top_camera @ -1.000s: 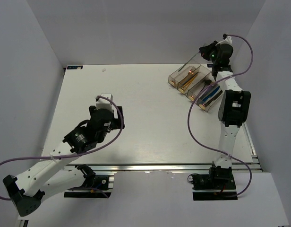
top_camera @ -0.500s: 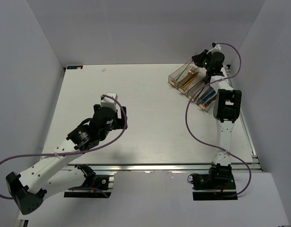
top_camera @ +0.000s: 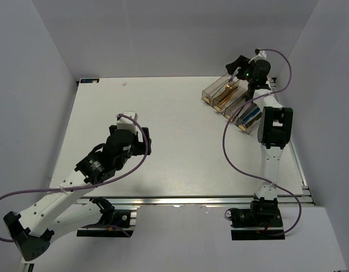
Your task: Sort the eating utensils into containers
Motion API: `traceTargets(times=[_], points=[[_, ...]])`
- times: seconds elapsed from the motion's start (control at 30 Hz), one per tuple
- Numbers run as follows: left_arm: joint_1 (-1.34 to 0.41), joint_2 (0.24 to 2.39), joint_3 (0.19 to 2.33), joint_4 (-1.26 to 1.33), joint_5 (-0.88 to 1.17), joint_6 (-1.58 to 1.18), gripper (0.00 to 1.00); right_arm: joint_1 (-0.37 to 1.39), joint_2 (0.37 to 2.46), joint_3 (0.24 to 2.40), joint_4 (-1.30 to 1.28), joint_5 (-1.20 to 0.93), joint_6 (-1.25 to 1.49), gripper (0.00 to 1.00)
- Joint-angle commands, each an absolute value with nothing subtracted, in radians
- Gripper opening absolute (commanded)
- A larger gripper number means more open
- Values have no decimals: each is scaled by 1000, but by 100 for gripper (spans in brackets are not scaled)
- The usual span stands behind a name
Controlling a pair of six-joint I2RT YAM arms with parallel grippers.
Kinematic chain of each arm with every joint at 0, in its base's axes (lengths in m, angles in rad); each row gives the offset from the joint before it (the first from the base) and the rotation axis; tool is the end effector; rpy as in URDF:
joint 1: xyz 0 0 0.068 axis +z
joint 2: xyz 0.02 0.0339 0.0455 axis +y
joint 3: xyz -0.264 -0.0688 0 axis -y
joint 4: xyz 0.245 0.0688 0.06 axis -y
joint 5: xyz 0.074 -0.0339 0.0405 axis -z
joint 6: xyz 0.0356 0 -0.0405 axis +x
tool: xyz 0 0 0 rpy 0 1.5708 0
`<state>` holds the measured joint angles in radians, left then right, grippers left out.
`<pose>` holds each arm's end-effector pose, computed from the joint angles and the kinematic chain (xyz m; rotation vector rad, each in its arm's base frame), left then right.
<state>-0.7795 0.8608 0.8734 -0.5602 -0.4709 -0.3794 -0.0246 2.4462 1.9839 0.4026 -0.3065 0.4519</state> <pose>0.1411 -0.1167 0.3217 0.1362 2.0559 -0.2179 0.5766 -0.0034 0.2206 0.1553 1.6517 0.5757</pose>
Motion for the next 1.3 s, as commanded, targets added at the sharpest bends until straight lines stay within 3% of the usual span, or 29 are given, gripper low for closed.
traceTargets(times=[0.0,0.2,0.33,0.47,0.63,0.9,1.27], points=[[-772,831,868,-555,-491,-391,98,-28,2290,2061,388,-259,410,89],[-755,813,879,-575,-558,-440,98,-18,2253,2284,194,-143,336,89],[-750,784,874,-583,-629,-452,98,-18,2176,2248,97,-113,299,89],[-732,801,894,-613,-771,-488,98,-2,1906,1963,39,-8,334,89],[-648,888,1007,-670,-940,-572,98,173,1456,1573,-130,251,198,89],[-546,920,1068,-681,-1043,-566,98,284,878,1116,-354,183,175,89],[-545,726,870,-588,-994,-477,98,288,623,789,-390,52,204,89]])
